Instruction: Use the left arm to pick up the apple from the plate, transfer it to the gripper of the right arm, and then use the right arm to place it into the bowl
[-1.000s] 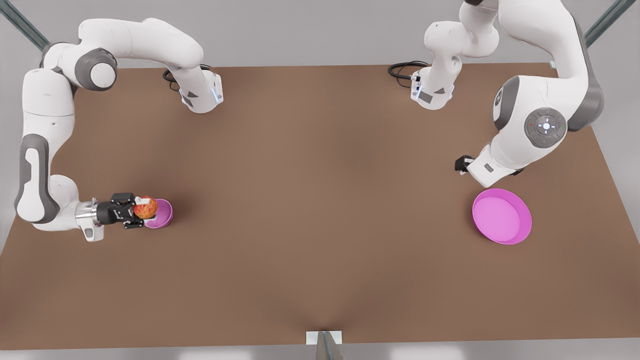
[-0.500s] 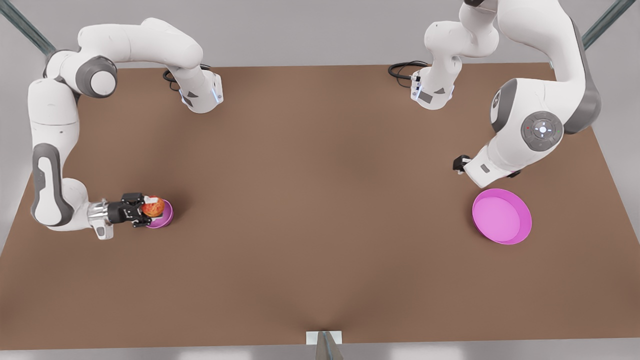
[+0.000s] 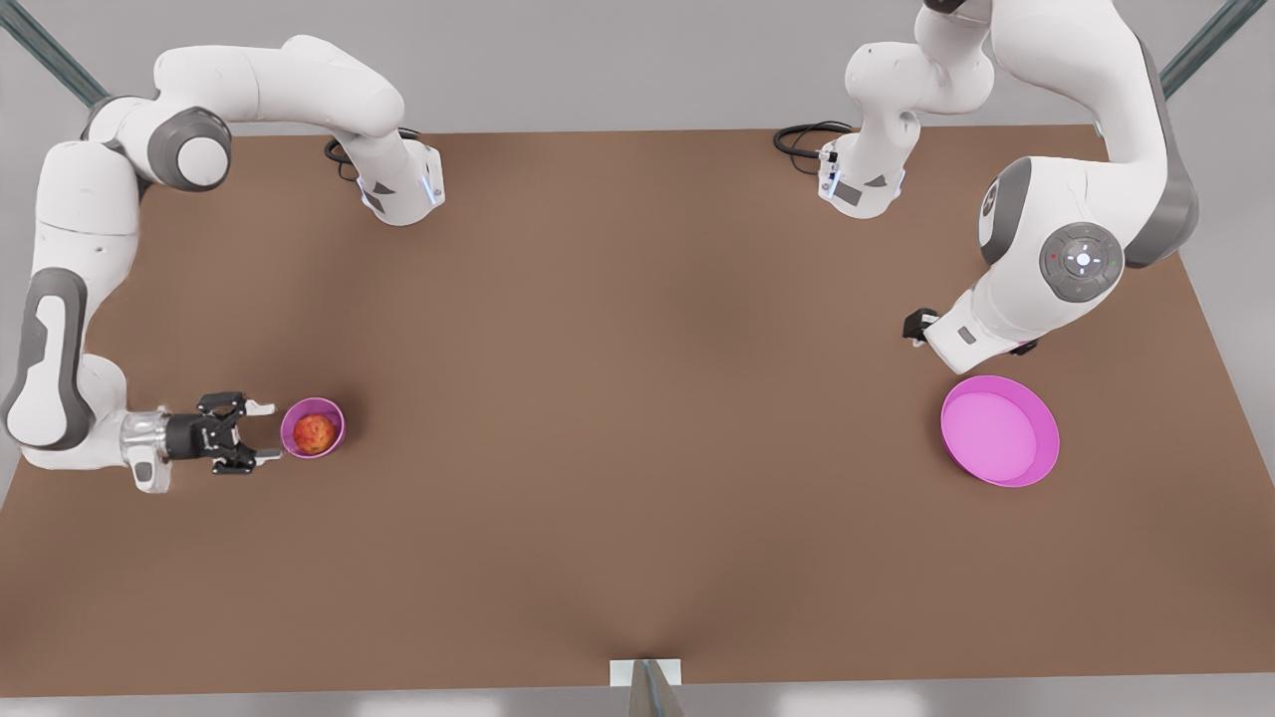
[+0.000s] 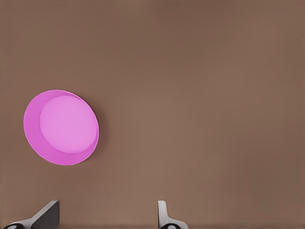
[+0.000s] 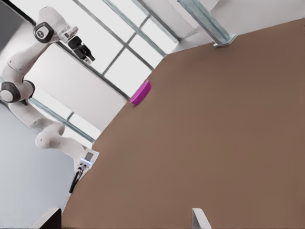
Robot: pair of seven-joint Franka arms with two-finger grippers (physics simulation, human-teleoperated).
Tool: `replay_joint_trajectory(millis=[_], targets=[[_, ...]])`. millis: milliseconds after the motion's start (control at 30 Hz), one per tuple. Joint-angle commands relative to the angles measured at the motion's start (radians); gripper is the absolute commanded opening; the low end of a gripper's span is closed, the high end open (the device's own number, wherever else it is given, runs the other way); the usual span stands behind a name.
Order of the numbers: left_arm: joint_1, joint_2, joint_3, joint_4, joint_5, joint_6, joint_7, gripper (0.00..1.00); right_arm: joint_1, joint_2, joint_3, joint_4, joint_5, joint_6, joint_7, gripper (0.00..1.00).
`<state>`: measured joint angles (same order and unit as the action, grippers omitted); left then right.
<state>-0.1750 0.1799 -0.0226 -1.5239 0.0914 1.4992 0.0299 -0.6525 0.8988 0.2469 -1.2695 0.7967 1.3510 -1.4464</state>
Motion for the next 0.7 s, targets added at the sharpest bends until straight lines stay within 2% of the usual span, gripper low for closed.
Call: replay_joint_trajectory(millis=[0, 33, 100, 200, 233, 267, 300, 333, 400, 533, 600, 633, 667], targets=[[0.002, -0.002, 0.0, 0.001, -0.001, 0.0, 0.018, 1.0, 0.022, -0.003, 0.04, 0.12, -0.096, -0.047, 0.279, 1.0], [0.003, -0.002, 0.003, 0.01, -0.048, 0.0, 0.024, 1.0, 0.082, -0.033, 0.035, 0.169, -0.131, -0.047, 0.316, 1.0], [0.002, 0.006, 0.003, 0.024, -0.045, 0.006, 0.024, 1.0, 0.19, -0.124, 0.031, 0.173, -0.158, -0.036, 0.414, 1.0], [-0.003, 0.064, 0.001, 0.116, -0.041, 0.009, 0.022, 1.0, 0.338, -0.305, 0.012, 0.167, -0.307, 0.034, 0.604, 1.0], [0.0, 0.075, 0.001, 0.142, -0.041, 0.009, 0.024, 1.0, 0.447, -0.458, -0.023, 0.108, -0.442, 0.111, 0.782, 1.0], [0.0, 0.075, 0.001, 0.149, -0.041, 0.007, 0.022, 1.0, 0.508, -0.593, -0.021, 0.013, -0.611, 0.215, 0.968, 1.0], [-0.001, 0.073, 0.001, 0.16, -0.041, -0.002, 0.021, 1.0, 0.514, -0.702, -0.031, -0.111, -0.7, 0.284, 1.037, 1.0], [-0.001, 0.073, 0.001, 0.162, -0.041, -0.002, 0.021, 1.0, 0.566, -0.759, -0.102, -0.165, -0.757, 0.324, 1.15, 1.0], [-0.003, 0.073, 0.0, 0.162, -0.041, -0.002, 0.021, 1.0, 0.583, -0.882, -0.164, -0.321, -0.806, 0.303, 1.432, 1.0], [-0.004, 0.073, 0.0, 0.162, -0.041, -0.016, 0.021, 1.0, 0.586, -0.96, -0.19, -0.435, -0.811, 0.341, 1.445, 1.0], [-0.004, 0.073, 0.0, 0.166, -0.039, -0.016, 0.021, 1.0, 0.749, -0.95, -0.32, -0.43, -0.861, 0.332, 1.555, 1.0], [-0.003, 0.073, 0.0, 0.171, -0.039, -0.016, 0.021, 1.0, 0.737, -0.933, -0.31, -0.401, -0.861, 0.333, 1.551, 1.0], [-0.003, 0.073, 0.0, 0.171, -0.039, -0.016, 0.021, 1.0, 0.676, -0.933, -0.249, -0.396, -0.863, 0.327, 1.54, 1.0]])
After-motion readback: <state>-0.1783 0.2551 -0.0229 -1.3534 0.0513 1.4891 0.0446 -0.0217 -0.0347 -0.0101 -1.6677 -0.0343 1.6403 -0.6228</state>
